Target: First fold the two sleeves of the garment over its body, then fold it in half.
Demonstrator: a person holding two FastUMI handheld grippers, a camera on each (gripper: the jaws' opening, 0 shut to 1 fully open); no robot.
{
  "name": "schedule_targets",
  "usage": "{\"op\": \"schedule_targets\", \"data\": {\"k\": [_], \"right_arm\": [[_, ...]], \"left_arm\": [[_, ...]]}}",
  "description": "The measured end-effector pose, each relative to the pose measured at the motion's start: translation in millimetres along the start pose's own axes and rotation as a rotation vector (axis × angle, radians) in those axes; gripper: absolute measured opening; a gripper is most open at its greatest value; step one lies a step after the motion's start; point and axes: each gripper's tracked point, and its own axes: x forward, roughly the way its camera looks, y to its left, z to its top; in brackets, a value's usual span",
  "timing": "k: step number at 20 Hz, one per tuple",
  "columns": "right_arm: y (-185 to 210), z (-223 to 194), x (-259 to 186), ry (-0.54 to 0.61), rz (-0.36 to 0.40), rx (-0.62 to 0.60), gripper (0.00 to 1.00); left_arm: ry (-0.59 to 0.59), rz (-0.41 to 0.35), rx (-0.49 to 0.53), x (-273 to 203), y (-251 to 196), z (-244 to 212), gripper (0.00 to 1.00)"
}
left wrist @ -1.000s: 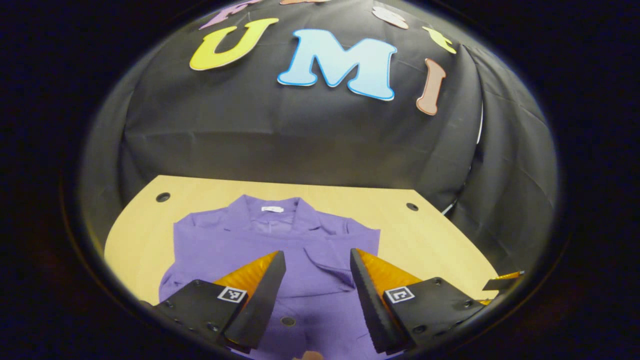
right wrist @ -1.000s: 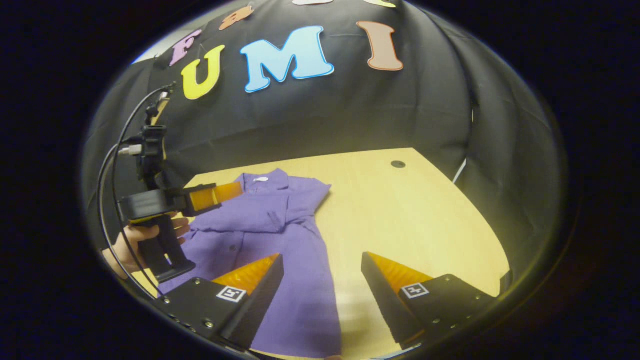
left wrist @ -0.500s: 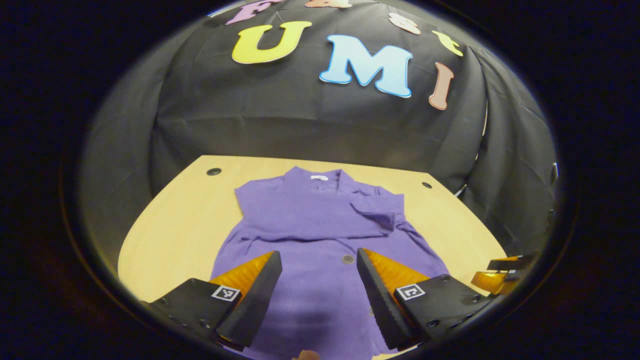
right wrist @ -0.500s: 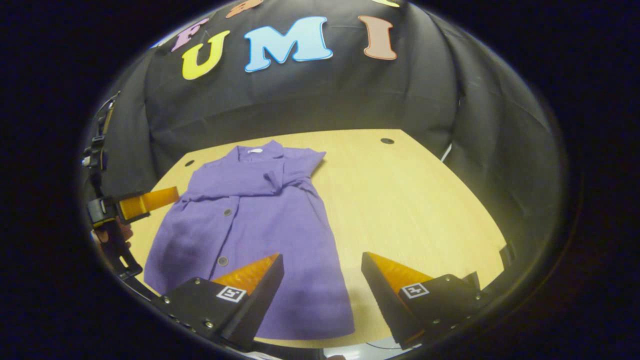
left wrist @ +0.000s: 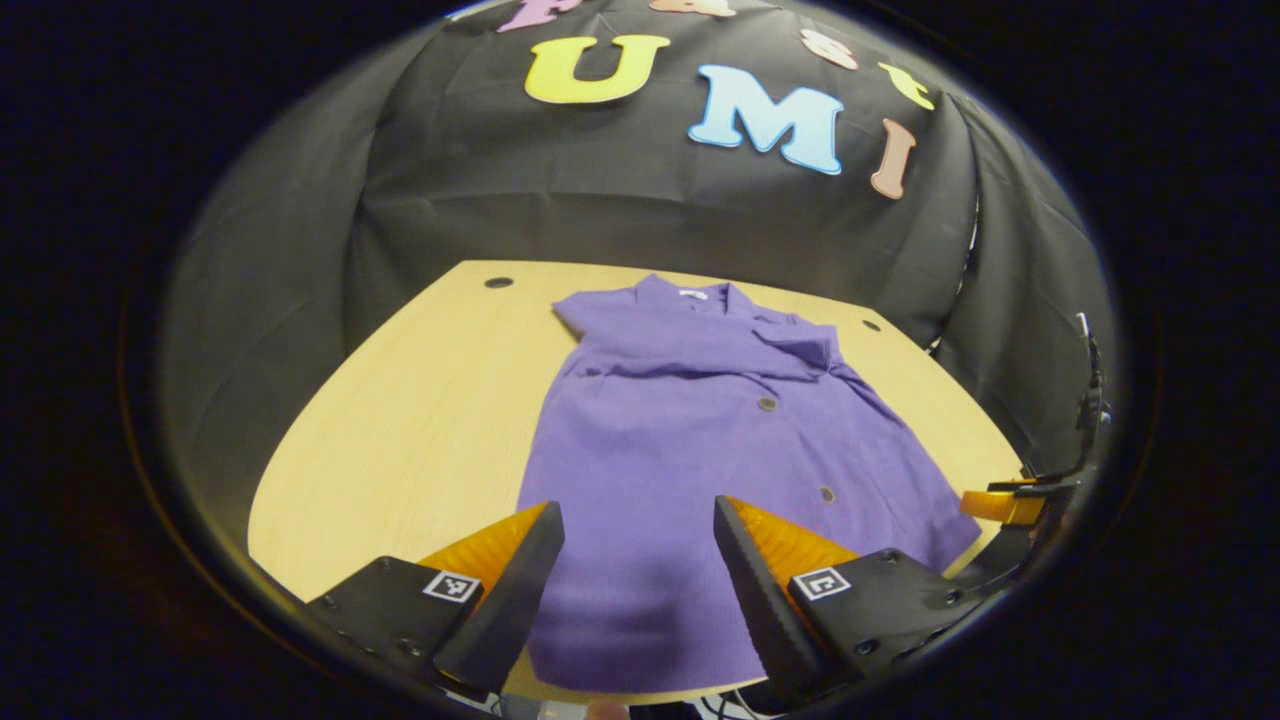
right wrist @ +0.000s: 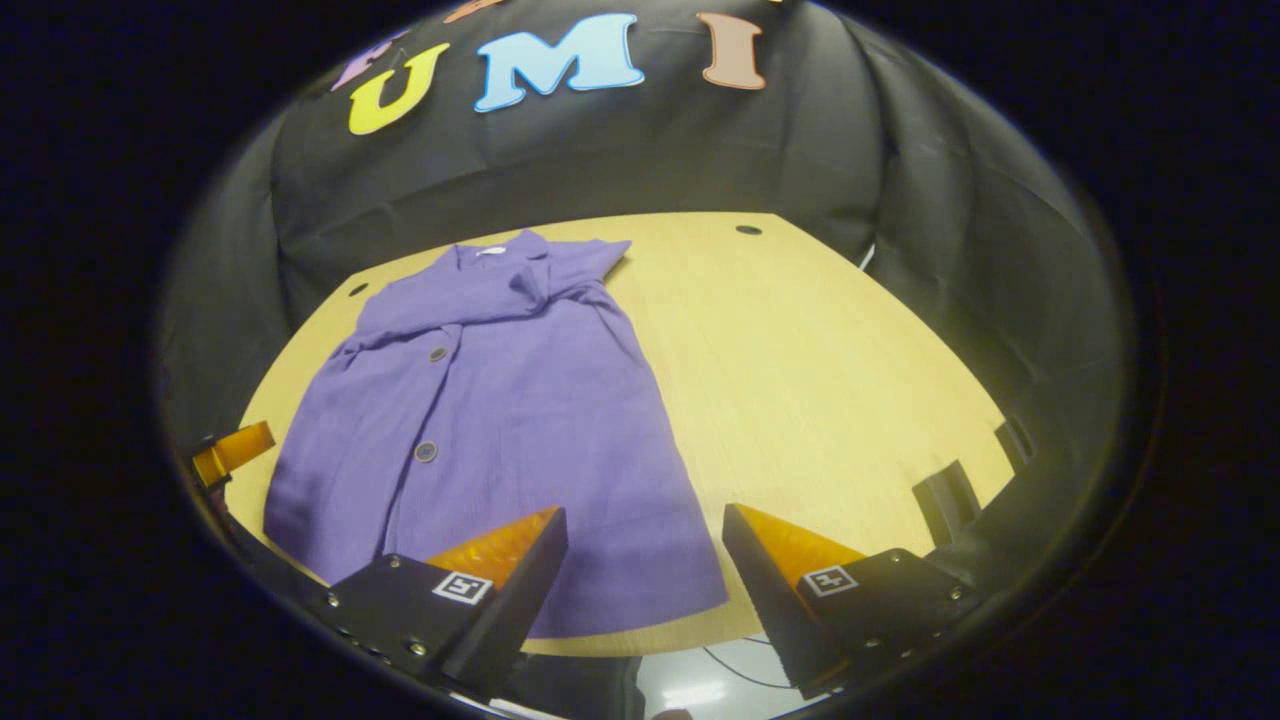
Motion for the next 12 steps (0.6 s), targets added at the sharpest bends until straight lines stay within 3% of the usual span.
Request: {"op": "schedule_targets", "data": {"k": [4, 9, 11, 12], "right_arm": [[-8.5, -19.4, 4.8, 0.039, -0.046, -0.019, 0.96], [-4.9, -31.0, 9.1, 0.067, -0.028, 0.029, 1.00], [-3.1, -33.5, 11.4, 0.075, -0.023, 0.031, 0.96], [-1.8, -35.3, 12.4, 0.080, -0.018, 0.031, 1.00]], "left_arm": [[0.016, 0.019, 0.025, -15.9, 19.6, -30.8, 0.95], [0.045, 0.044, 0.018, -25.2, 35.9, -60.1, 0.98], [0.055, 0.042, 0.000, -26.5, 36.4, -69.1, 1.00], [0.067, 0.044, -0.005, -25.5, 36.4, -76.2, 0.98]]}}
